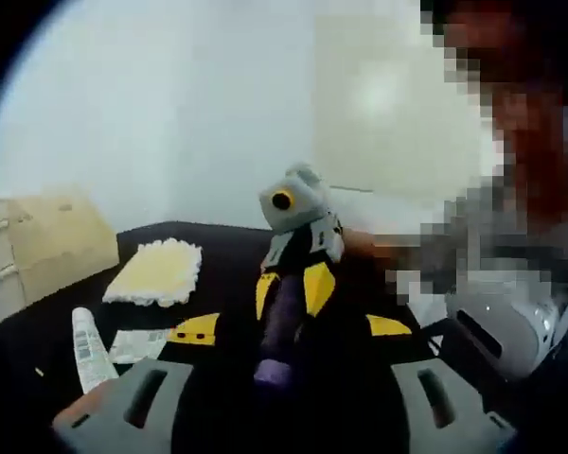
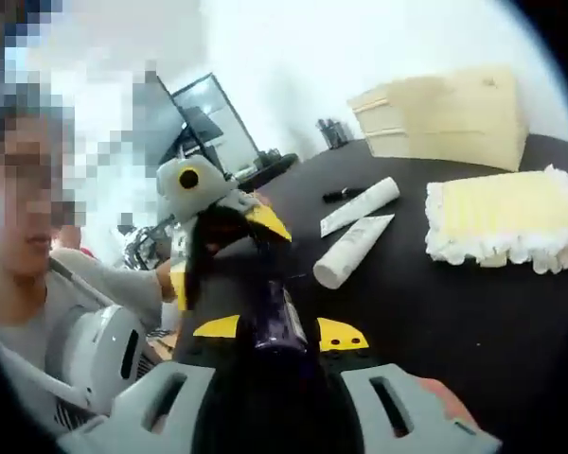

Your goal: Open the drawer, pick up the cosmetic bottles from the table one by one, place them into the drawer, release the gripper, close the drawer, and move the gripper away

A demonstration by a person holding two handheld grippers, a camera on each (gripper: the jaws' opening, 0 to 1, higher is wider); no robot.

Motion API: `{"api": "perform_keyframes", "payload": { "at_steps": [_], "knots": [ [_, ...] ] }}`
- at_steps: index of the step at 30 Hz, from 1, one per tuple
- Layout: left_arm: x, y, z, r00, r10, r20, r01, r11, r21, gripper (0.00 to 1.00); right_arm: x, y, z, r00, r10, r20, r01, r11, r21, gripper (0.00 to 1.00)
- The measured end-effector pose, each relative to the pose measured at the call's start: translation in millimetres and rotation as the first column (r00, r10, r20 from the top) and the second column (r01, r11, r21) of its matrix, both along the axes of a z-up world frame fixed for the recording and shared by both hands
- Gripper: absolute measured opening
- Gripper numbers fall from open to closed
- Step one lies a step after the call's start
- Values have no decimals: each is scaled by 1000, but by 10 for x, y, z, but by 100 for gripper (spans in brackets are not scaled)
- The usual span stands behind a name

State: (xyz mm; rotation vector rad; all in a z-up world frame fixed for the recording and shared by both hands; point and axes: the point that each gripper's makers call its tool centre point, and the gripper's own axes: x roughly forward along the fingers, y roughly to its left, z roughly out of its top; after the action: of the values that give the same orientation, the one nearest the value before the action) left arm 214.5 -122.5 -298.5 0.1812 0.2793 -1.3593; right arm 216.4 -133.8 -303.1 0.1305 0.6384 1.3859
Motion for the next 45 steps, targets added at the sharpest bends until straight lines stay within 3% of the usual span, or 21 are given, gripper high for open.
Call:
{"api": "perform_keyframes", "payload": {
  "at_steps": [2,4,6,14,16,19,23,27,31,35,38,45],
  "knots": [
    [17,-12,-171,998,9,58,-15,995,97,54,-65,24,18,1000,17,23,-17,1000,-4,24],
    [-2,-18,-250,997,2,74,-12,990,142,51,-104,39,27,999,31,36,-30,1000,-8,24],
    [-12,-21,-297,997,5,83,-19,985,172,41,-148,61,31,998,42,42,-42,999,-7,24],
    [-147,-14,-243,998,-38,58,27,984,174,21,-178,76,63,991,76,112,-78,997,12,24],
    [-155,-1,-192,998,-41,48,33,988,152,20,-196,84,97,987,85,136,-89,996,23,24],
    [-138,16,-91,998,-29,47,24,994,108,20,-181,71,135,970,95,225,-104,994,26,25],
    [-161,-2,-28,999,-34,38,31,997,75,19,-177,46,191,958,100,268,-114,993,38,25],
    [-161,3,-20,998,-36,46,32,996,79,19,-171,44,93,920,125,372,-123,992,-29,25],
    [-166,5,-24,998,-38,46,34,996,79,19,-181,40,55,898,146,415,-137,989,-53,26],
    [-155,10,107,999,-30,28,30,999,11,19,-150,17,17,837,179,518,-142,984,-109,25],
    [-150,23,181,999,-30,15,31,999,-30,19,-164,30,41,845,172,506,-143,985,-96,24],
    [-173,-41,328,999,-42,8,43,992,-116,19,-179,134,50,835,165,525,-149,986,-73,27]
  ]
}}
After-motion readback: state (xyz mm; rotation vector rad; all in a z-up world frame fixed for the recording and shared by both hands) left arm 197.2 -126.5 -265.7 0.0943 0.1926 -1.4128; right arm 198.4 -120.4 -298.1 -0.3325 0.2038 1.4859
